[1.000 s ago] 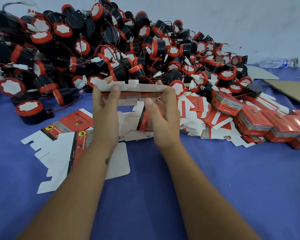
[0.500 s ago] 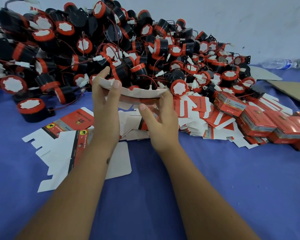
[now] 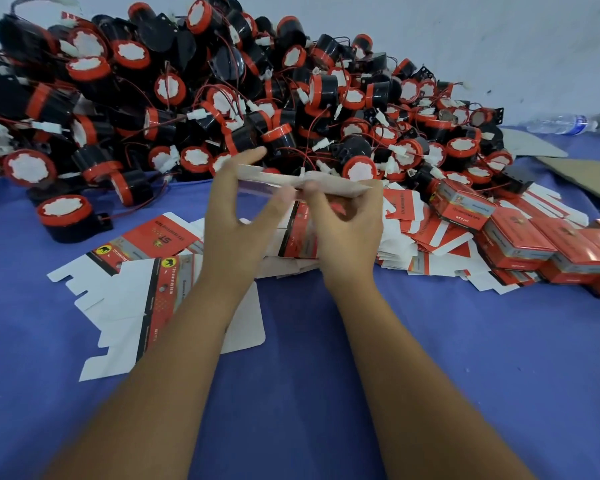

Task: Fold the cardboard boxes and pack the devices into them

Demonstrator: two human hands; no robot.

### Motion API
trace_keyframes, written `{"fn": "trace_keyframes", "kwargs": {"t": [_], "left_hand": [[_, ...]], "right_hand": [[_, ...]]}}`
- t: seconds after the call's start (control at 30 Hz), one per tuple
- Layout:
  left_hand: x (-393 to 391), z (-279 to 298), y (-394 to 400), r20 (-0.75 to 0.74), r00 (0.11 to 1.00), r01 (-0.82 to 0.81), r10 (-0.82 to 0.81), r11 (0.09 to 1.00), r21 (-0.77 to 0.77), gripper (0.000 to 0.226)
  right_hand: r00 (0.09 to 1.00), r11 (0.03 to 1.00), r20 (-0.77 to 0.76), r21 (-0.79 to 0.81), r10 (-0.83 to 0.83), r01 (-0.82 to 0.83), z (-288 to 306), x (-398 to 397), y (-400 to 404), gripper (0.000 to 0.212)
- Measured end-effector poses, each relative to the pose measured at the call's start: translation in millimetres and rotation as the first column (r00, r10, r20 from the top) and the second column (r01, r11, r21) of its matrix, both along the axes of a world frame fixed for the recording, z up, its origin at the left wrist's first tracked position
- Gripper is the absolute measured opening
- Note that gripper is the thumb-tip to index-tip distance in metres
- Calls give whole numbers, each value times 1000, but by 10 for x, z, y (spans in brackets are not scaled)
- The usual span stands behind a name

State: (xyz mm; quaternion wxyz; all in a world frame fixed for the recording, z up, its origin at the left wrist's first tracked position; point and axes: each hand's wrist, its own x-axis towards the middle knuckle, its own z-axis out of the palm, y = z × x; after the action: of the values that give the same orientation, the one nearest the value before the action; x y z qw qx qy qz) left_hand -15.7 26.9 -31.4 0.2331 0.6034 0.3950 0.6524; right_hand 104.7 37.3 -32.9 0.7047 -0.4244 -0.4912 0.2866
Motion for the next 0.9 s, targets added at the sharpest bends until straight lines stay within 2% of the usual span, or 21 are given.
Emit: {"fn": "trace_keyframes", "kwargs": {"t": [0.1, 0.2, 0.4, 0.5, 0.6, 0.73, 0.8, 0.9], "left_hand": [[103, -61, -33, -211, 970, 120, -121, 993, -17, 58], [143, -144, -5, -284, 941, 164, -182, 983, -86, 65], [-16, -168, 88, -491, 869, 27, -63, 996, -79, 64], [-48, -145, 79, -603, 798, -20, -4, 999, -34, 79], [-65, -132, 89, -724, 681, -118, 104, 993, 32, 99], [-101, -113, 150, -769, 603, -225, 214, 970, 94, 124], [-78, -123, 160, -766, 594, -166, 245, 969, 181, 119], [-28, -143, 143, -717, 640, -99, 276, 955, 279, 104]], "right_hand": [[980, 999, -194, 30, -37, 44, 49, 123, 28, 35], [971, 996, -230, 57, -58, 73, 78, 194, 44, 42], [987, 995, -147, 58, -66, 75, 91, 185, 47, 54], [998, 996, -47, 79, 37, -33, 84, 164, 49, 64], [994, 991, 37, 78, 102, -104, 84, 128, 57, 53], [990, 991, 83, 59, 115, -120, 81, 164, 71, 44], [977, 985, 147, 57, 155, -165, 76, 162, 71, 48], [937, 967, 257, 25, 237, -252, 76, 115, 38, 56]]}}
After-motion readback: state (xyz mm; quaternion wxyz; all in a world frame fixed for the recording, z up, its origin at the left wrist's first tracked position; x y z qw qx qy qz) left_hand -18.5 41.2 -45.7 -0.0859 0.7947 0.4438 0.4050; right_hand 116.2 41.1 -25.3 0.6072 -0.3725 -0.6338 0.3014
